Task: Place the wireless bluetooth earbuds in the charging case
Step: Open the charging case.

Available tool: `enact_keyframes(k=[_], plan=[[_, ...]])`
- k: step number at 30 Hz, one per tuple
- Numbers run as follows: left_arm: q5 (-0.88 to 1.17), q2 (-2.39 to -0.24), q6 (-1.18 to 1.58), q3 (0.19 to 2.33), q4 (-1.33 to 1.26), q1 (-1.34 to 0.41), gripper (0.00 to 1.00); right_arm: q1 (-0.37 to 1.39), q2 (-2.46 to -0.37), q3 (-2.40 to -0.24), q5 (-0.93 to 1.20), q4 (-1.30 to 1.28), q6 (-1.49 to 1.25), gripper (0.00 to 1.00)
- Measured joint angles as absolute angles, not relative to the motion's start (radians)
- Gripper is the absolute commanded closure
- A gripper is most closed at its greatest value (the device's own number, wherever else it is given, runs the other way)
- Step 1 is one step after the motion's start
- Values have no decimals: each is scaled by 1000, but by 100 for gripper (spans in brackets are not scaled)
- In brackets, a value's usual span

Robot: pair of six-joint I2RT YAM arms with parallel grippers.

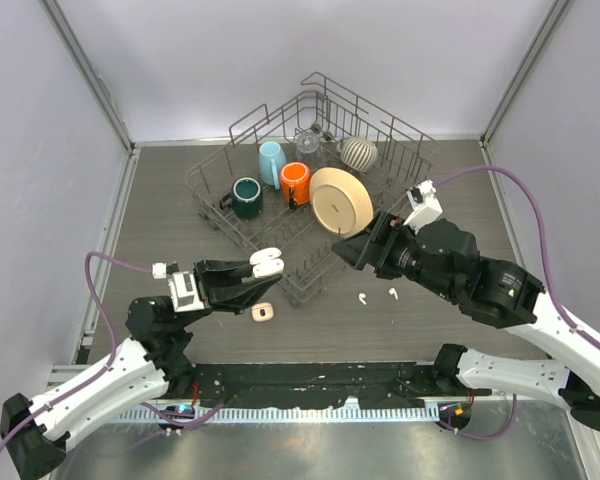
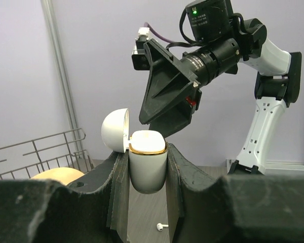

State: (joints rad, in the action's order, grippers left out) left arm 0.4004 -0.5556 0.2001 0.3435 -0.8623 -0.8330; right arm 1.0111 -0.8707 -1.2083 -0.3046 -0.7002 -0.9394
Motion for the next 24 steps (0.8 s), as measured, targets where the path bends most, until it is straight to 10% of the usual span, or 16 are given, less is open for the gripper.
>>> enact_keyframes(k=[15,24], plan=[[403,-608,200,344,-868,-833,100,1007,-1055,-1068,208,-173,-1085,19],[403,-628,196,347,-890,-833,100,1005,-1074,-1059,295,-48,-1144,38]])
